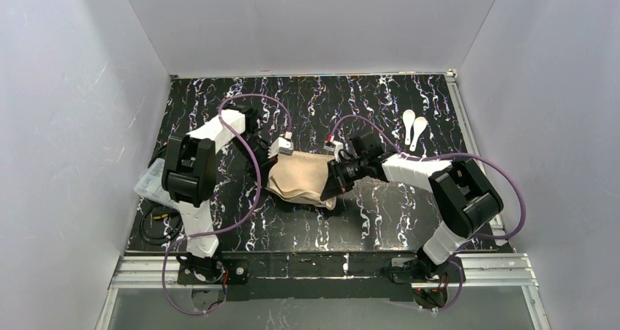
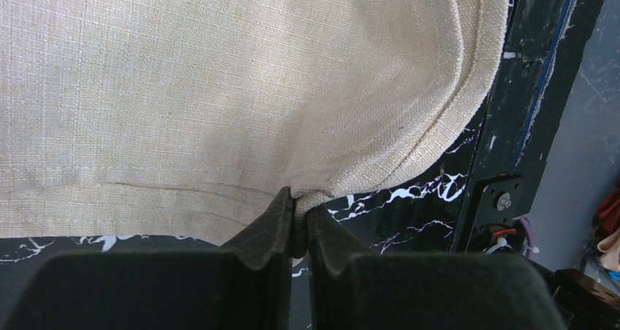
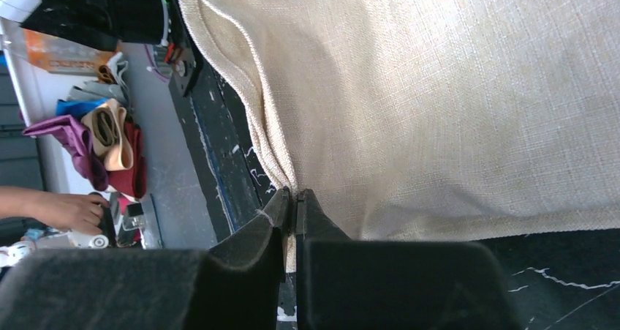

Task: Fold the napkin into a case and place the utensils inside
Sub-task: Fold the lower triangle-folded napkin at the center of the board.

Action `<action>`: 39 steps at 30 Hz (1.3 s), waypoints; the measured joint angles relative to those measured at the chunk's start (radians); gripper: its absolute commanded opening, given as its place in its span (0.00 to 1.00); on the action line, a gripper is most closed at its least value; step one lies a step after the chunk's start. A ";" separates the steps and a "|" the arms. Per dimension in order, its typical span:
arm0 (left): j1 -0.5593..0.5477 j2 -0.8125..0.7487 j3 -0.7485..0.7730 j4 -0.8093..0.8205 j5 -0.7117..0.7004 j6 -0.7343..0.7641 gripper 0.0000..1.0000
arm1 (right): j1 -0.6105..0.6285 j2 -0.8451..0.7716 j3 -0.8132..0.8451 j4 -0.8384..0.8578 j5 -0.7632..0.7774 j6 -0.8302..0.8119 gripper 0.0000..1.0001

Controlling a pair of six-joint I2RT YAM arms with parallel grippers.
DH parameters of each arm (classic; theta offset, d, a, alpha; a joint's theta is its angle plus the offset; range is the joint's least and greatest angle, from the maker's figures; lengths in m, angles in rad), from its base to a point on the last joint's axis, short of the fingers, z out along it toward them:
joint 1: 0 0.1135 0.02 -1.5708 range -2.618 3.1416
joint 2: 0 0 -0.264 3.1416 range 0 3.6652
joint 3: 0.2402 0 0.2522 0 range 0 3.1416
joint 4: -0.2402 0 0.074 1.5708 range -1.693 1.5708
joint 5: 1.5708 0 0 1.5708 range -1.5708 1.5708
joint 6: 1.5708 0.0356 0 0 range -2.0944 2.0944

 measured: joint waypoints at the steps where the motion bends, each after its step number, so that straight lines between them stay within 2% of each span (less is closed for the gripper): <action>1: 0.003 0.018 0.019 -0.008 0.003 -0.006 0.00 | -0.010 0.005 0.000 0.016 -0.016 0.017 0.06; 10: 0.023 0.157 0.146 -0.100 0.010 -0.046 0.00 | -0.077 0.146 0.041 0.097 -0.103 0.104 0.02; 18: 0.062 0.221 0.233 -0.165 0.016 -0.073 0.00 | -0.139 0.237 0.067 0.104 -0.088 0.149 0.01; 19: 0.066 0.226 0.249 -0.169 0.019 -0.081 0.03 | -0.143 0.237 0.067 0.108 -0.081 0.152 0.01; 22: 0.073 0.245 0.293 -0.175 0.026 -0.113 0.23 | -0.148 0.237 0.067 0.126 -0.062 0.159 0.01; 25: 0.074 0.251 0.304 -0.163 0.027 -0.145 0.49 | -0.148 0.237 0.067 0.129 -0.039 0.163 0.01; 27: 0.074 0.251 0.304 -0.145 0.029 -0.176 0.56 | -0.148 0.238 0.067 0.129 -0.021 0.165 0.01; 28: 0.075 0.249 0.304 -0.132 0.028 -0.194 0.67 | -0.148 0.238 0.067 0.128 -0.014 0.166 0.01; 29: 0.075 0.248 0.304 -0.119 0.027 -0.209 0.71 | -0.148 0.238 0.067 0.128 -0.007 0.166 0.01; 39: 0.082 0.129 0.335 0.020 -0.032 -0.307 0.73 | -0.148 0.240 0.060 0.133 0.037 0.178 0.01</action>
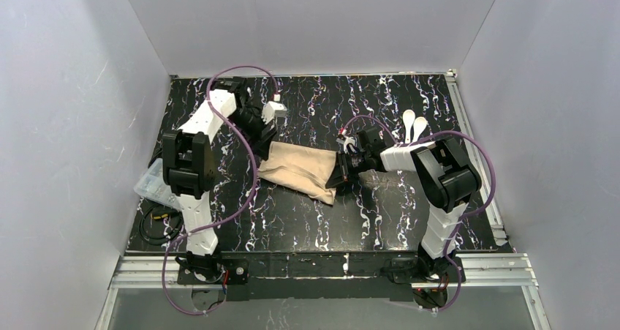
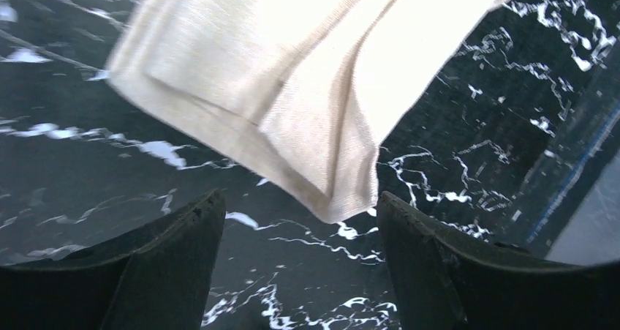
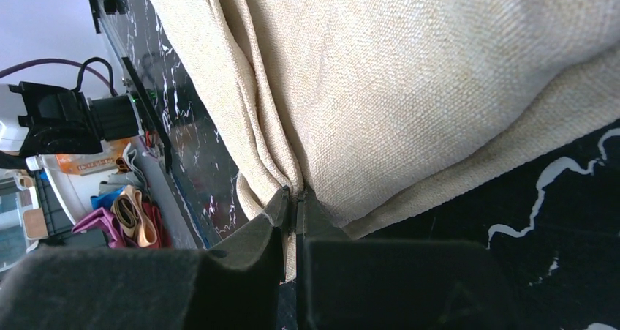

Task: Fold the napkin into a case and place the utensils inside
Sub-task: Fold the lower triangle-folded napkin at the center of the board, then smooth out the 2/3-rectangle-folded napkin at the center of the board.

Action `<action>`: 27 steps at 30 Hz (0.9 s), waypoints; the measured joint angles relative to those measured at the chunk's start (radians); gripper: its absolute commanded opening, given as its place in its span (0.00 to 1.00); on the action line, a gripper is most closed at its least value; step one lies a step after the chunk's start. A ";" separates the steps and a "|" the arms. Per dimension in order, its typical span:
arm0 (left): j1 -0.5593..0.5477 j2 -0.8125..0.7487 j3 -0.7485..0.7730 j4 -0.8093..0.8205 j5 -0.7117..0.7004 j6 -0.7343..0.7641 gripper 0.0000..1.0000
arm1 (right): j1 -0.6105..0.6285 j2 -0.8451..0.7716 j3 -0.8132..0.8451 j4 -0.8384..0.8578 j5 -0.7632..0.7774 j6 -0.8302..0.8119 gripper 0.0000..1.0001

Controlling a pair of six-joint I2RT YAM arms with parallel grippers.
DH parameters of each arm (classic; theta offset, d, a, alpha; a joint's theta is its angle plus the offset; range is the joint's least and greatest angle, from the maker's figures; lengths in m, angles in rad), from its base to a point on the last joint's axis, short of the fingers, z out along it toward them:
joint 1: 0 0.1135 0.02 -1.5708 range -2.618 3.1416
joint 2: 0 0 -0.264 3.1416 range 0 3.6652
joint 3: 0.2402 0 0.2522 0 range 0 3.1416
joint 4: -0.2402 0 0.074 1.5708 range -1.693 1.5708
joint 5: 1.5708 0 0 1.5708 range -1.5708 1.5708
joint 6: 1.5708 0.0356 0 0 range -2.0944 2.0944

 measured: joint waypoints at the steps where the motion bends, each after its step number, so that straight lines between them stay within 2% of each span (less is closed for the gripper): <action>1: 0.000 -0.016 0.007 0.017 -0.010 -0.015 0.73 | 0.000 0.000 0.000 0.000 0.000 0.000 0.01; 7: 0.002 -0.051 0.031 0.030 -0.009 0.002 0.66 | 0.000 0.000 -0.014 0.018 0.007 0.014 0.01; 13: 0.000 -0.053 -0.090 -0.029 0.013 0.088 0.63 | -0.001 0.000 -0.020 0.031 0.008 0.029 0.01; 19: -0.005 -0.053 -0.144 0.002 0.011 0.104 0.61 | -0.001 0.000 -0.026 0.043 0.006 0.037 0.01; 21: -0.008 -0.053 -0.151 0.021 0.009 0.103 0.52 | -0.001 0.000 -0.026 0.044 0.007 0.040 0.01; 27: -0.010 -0.054 -0.183 0.120 -0.005 0.076 0.07 | -0.001 0.000 -0.031 0.053 0.004 0.048 0.01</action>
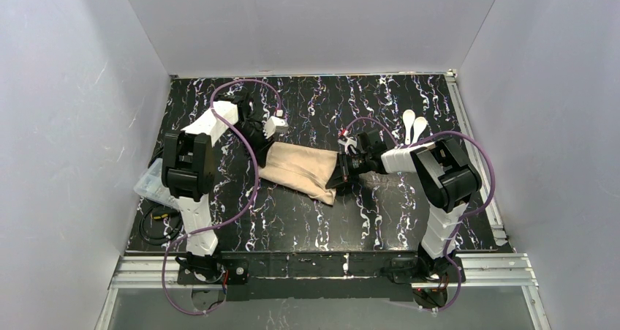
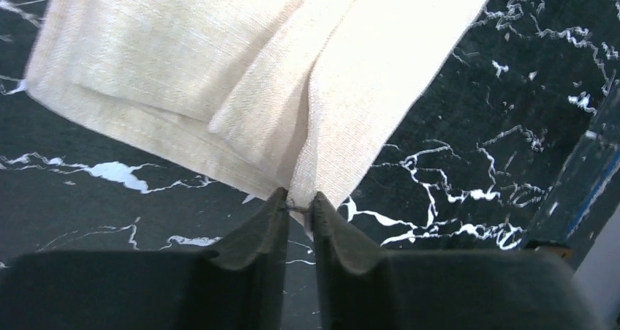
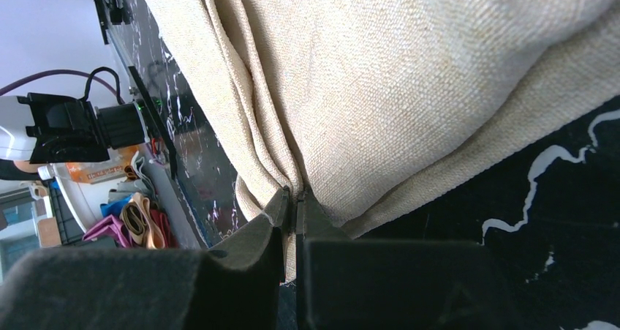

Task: Fold the napkin into a case and place the utensils inside
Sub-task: Smooth out the 2/3-rectangle-folded napkin at the center of the board.

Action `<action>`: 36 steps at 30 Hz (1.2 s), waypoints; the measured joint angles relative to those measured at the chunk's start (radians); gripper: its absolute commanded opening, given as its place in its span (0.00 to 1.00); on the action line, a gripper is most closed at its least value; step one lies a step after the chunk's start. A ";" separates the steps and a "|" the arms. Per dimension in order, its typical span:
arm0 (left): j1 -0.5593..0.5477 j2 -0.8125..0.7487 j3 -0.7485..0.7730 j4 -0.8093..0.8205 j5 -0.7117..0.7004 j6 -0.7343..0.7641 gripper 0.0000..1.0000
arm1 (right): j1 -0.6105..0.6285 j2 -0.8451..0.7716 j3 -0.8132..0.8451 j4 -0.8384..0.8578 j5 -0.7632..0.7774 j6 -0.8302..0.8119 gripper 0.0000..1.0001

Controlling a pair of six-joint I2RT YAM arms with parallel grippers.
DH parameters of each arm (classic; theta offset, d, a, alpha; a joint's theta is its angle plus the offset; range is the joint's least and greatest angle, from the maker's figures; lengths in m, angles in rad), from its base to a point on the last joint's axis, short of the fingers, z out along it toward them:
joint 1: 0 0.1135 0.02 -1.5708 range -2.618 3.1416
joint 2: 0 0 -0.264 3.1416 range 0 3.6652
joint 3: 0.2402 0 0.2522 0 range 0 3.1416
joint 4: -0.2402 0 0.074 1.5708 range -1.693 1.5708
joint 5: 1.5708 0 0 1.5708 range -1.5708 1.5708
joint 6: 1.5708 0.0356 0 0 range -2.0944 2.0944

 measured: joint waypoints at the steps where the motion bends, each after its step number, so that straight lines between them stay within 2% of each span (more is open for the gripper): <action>1: 0.000 0.000 0.000 0.014 -0.003 -0.006 0.00 | 0.000 0.000 0.000 0.001 0.000 0.000 0.01; 14: -0.010 0.005 0.028 0.103 -0.020 -0.087 0.00 | 0.000 -0.005 -0.018 0.038 -0.006 0.028 0.01; 23: -0.038 0.055 0.008 0.191 -0.122 -0.144 0.01 | 0.000 -0.044 -0.032 0.059 0.004 0.060 0.01; 28: -0.059 0.066 -0.011 0.249 -0.199 -0.185 0.10 | 0.000 -0.044 -0.035 0.066 0.008 0.061 0.01; 32: -0.063 0.072 -0.012 0.276 -0.240 -0.226 0.24 | 0.001 -0.044 -0.040 0.061 0.020 0.055 0.01; 36: -0.064 0.072 -0.011 0.287 -0.257 -0.270 0.35 | 0.002 -0.044 -0.039 0.042 0.042 0.047 0.09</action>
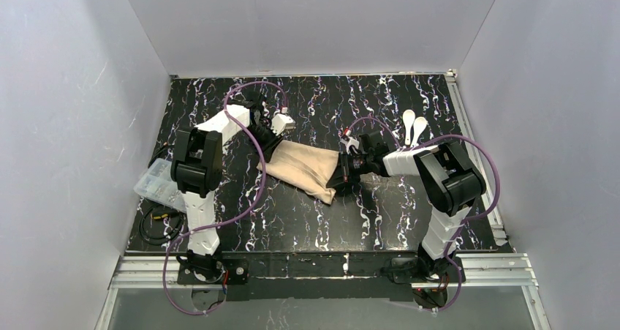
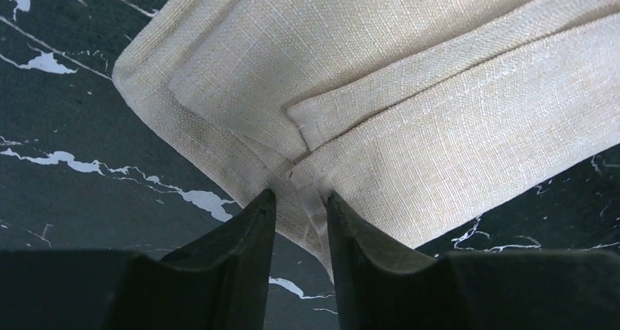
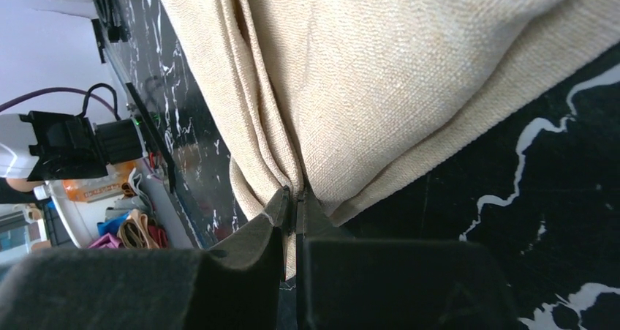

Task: Fold the napkin into a case and place the utensils inside
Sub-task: Smooth out the 2/3-rectangle-folded napkin at the center of the board.

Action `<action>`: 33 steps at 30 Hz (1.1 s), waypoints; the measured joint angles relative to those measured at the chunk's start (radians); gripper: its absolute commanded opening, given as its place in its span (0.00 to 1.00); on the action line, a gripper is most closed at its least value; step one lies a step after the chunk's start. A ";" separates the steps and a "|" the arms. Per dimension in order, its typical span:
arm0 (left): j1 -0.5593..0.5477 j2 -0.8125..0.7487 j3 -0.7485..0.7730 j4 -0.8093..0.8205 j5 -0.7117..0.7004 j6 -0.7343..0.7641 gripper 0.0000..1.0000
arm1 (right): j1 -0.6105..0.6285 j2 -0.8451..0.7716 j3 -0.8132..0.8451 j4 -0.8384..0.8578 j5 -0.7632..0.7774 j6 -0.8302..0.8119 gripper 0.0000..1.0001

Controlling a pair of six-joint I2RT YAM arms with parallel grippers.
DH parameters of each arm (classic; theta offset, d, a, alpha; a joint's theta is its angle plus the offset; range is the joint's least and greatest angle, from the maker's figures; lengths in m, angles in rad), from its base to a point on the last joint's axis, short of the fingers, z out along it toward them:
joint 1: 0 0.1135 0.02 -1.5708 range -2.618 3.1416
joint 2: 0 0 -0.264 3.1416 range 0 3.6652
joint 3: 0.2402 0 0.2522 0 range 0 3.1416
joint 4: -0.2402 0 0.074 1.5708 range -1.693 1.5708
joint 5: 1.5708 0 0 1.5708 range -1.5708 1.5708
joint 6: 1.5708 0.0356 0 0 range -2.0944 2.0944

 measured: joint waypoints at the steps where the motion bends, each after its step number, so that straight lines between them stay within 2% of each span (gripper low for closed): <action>1: 0.000 0.000 0.001 0.000 -0.001 -0.019 0.39 | 0.000 0.000 0.000 -0.003 0.005 -0.002 0.12; 7: 0.011 0.000 0.048 -0.036 -0.004 -0.090 0.41 | 0.008 -0.018 0.000 -0.023 0.056 -0.007 0.18; 14: 0.022 -0.060 0.128 -0.129 0.076 -0.071 0.41 | 0.008 -0.024 0.021 -0.028 0.078 -0.002 0.22; 18: -0.023 -0.087 0.130 -0.151 0.150 -0.047 0.41 | 0.008 -0.024 0.023 -0.020 0.076 0.013 0.26; 23: -0.130 -0.059 0.122 -0.112 0.222 -0.033 0.41 | 0.008 -0.024 0.023 -0.002 0.072 0.035 0.32; 30: -0.197 0.043 0.097 -0.046 0.223 0.029 0.41 | 0.008 -0.030 0.023 0.001 0.073 0.041 0.36; 32: -0.201 0.041 0.056 -0.026 0.213 0.053 0.40 | 0.008 -0.031 0.027 0.001 0.073 0.044 0.44; 33: -0.202 0.038 0.048 -0.014 0.213 0.059 0.39 | 0.009 -0.032 0.028 0.001 0.073 0.047 0.58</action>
